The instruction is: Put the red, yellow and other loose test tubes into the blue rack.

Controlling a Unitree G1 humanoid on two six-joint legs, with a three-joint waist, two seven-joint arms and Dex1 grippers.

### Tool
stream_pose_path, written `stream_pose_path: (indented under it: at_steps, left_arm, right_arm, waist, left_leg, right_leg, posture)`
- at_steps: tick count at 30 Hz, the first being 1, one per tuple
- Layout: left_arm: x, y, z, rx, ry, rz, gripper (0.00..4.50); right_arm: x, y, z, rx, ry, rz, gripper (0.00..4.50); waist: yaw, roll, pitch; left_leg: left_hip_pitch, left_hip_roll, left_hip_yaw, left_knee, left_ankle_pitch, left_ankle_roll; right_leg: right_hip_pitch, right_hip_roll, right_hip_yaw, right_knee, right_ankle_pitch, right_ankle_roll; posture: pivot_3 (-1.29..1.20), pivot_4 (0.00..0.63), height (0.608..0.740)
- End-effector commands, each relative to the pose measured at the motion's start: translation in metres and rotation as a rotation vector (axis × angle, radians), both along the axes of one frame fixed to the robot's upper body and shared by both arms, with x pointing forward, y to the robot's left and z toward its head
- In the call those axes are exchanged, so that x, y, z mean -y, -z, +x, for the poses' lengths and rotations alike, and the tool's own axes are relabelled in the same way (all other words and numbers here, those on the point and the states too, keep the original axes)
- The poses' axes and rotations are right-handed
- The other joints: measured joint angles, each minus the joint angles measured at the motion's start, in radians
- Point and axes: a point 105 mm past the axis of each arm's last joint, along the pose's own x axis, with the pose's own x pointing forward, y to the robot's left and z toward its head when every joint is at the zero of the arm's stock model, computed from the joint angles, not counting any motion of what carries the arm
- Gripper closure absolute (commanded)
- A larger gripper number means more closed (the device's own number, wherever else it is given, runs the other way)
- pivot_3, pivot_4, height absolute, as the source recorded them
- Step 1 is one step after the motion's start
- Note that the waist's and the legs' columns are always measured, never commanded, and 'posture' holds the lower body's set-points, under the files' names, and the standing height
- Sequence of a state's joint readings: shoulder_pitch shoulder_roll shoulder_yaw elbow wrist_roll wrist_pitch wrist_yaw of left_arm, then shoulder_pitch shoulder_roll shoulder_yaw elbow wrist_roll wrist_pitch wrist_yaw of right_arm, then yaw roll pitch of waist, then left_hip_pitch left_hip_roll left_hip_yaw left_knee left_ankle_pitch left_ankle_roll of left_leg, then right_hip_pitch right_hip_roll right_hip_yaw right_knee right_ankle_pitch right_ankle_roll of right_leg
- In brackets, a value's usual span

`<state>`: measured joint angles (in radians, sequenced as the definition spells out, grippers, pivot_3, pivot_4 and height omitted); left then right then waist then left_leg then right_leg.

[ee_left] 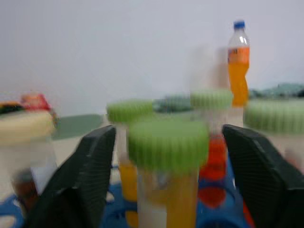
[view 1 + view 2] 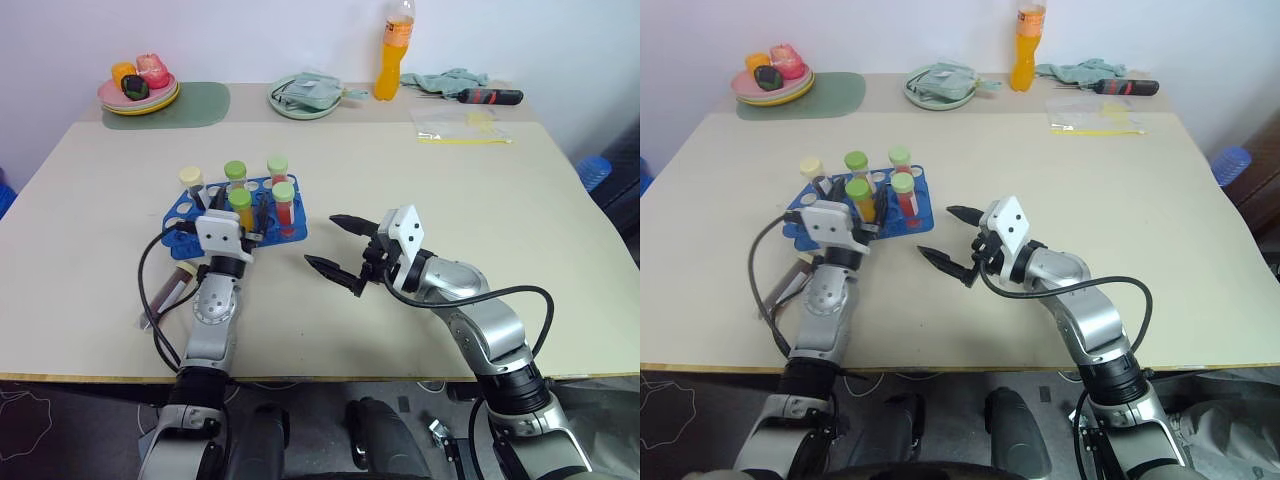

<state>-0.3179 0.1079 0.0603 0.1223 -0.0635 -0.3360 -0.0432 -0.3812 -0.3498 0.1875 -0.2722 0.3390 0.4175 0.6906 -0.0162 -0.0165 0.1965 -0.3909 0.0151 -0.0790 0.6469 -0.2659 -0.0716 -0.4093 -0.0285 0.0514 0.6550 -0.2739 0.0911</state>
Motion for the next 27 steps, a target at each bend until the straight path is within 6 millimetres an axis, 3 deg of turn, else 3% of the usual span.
stream_pose_path:
  at_steps: [1, 5, 10, 13, 17, 22, 27]
  left_arm:
    - [-0.014, -0.049, -0.020, 0.104, -0.022, -0.028, 0.83]
    - [-0.033, -0.082, -0.039, 0.086, -0.034, -0.008, 0.83]
    - [-0.071, -0.091, -0.056, -0.100, -0.034, 0.023, 0.83]
    - [-0.094, -0.073, -0.064, -0.317, -0.041, 0.063, 0.03]
    - [-0.121, -0.031, -0.083, -0.752, -0.137, 0.204, 0.03]
    - [-0.122, 0.003, -0.100, -1.219, -0.019, 0.256, 0.03]
    - [-0.125, 0.021, -0.091, -1.430, -0.008, 0.331, 0.03]
  right_arm:
    - [0.000, -0.016, -0.003, 0.054, -0.019, 0.022, 0.00]
    - [0.004, -0.012, -0.002, 0.043, -0.021, 0.008, 0.00]
    - [0.009, -0.010, 0.001, 0.042, -0.022, -0.004, 0.00]
    - [0.010, -0.010, 0.003, 0.043, -0.024, -0.007, 0.00]
    - [0.009, -0.008, 0.003, 0.040, -0.044, -0.019, 0.00]
    - [0.003, -0.005, 0.001, 0.040, -0.083, -0.036, 0.00]
    - [-0.001, -0.001, -0.009, 0.038, -0.162, -0.085, 0.00]
  waist:
    - [0.000, 0.000, 0.000]
    - [-0.002, 0.000, 0.000]
    - [-0.005, 0.000, 0.000]
    - [-0.009, 0.000, 0.000]
    - [-0.016, 0.000, 0.001]
    - [-0.021, -0.002, 0.001]
    - [-0.028, -0.001, 0.001]
  left_leg:
    - [0.000, 0.000, 0.000, 0.000, 0.000, 0.000]
    - [0.000, 0.000, 0.000, 0.000, 0.000, 0.000]
    - [0.001, 0.000, 0.000, 0.000, 0.000, 0.000]
    - [0.001, 0.001, 0.000, 0.000, 0.000, 0.000]
    - [0.001, 0.001, 0.000, 0.000, 0.000, 0.000]
    - [0.001, 0.000, -0.002, 0.001, 0.000, 0.000]
    - [0.002, 0.001, -0.001, -0.001, 0.000, 0.000]
  right_leg:
    - [0.000, 0.000, 0.000, 0.000, 0.000, 0.000]
    - [0.000, 0.000, 0.000, 0.001, 0.000, 0.000]
    - [0.000, 0.001, 0.000, 0.002, 0.000, 0.000]
    - [0.000, 0.001, 0.000, 0.002, 0.000, 0.000]
    - [0.000, 0.001, 0.000, 0.003, -0.001, -0.001]
    - [0.000, 0.001, -0.002, 0.003, -0.001, -0.001]
    - [-0.001, 0.001, -0.001, 0.005, -0.001, -0.001]
  posture:
    - [0.00, 0.150, 0.740]
    - [0.00, 0.150, 0.740]
    - [0.00, 0.150, 0.740]
    - [0.00, 0.150, 0.740]
    - [0.00, 0.150, 0.740]
    - [0.00, 0.150, 0.740]
    - [0.00, 0.150, 0.740]
